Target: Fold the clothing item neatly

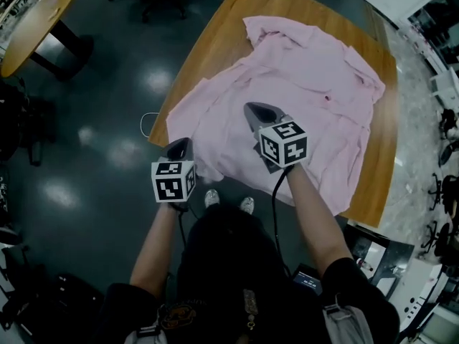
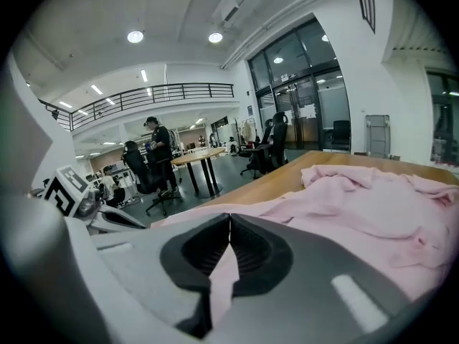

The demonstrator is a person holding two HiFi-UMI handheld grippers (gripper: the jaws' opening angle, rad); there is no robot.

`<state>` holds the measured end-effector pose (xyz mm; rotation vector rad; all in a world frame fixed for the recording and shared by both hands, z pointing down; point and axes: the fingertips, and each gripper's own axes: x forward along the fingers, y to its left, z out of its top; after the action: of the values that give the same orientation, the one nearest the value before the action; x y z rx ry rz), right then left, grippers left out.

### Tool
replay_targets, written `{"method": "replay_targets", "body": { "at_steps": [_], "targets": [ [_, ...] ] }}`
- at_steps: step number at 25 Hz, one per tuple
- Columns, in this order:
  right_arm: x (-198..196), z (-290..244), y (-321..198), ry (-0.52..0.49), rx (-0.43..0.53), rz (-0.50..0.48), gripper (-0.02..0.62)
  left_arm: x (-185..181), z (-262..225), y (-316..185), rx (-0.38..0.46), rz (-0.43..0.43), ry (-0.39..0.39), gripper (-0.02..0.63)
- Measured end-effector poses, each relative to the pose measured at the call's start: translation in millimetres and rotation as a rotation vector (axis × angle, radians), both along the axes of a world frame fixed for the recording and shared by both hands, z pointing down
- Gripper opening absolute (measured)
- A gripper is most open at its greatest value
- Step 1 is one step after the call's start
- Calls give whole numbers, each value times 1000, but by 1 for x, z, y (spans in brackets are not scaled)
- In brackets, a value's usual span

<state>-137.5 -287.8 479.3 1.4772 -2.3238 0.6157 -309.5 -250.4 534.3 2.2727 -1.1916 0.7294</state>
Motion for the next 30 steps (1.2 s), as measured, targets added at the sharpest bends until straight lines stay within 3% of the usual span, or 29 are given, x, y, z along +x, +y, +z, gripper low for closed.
{"method": "replay_targets", "body": {
  "at_steps": [3,8,11,15,21,24,26,27,28,30],
  "targets": [
    [-3,13,-27,16,-21,-10,6,-25,8,0,-13,-65,-32,32],
    [8,36,-74,52,-78,-3,40,-43,22,-5,-50,-125,-75,152],
    [17,49,-99,69,-112,19,137,-45,28,-4,-83,-129,-76,207],
    [24,62,-115,88,-163,62,160,-50,37,1,-118,-151,-56,241],
    [22,77,-128,42,-206,93,159,-42,46,3,-143,-115,-57,235],
    [16,71,-132,42,-185,99,94,-40,44,1,-126,-109,-74,212],
    [13,65,-130,51,-177,84,22,-43,42,1,-115,-119,-90,146],
    [11,62,-128,52,-174,74,3,-44,41,1,-113,-120,-92,68],
    [11,58,-127,51,-170,68,3,-45,39,3,-114,-117,-88,38],
    [14,50,-124,48,-158,72,3,-45,33,6,-113,-98,-73,37]
  ]
}}
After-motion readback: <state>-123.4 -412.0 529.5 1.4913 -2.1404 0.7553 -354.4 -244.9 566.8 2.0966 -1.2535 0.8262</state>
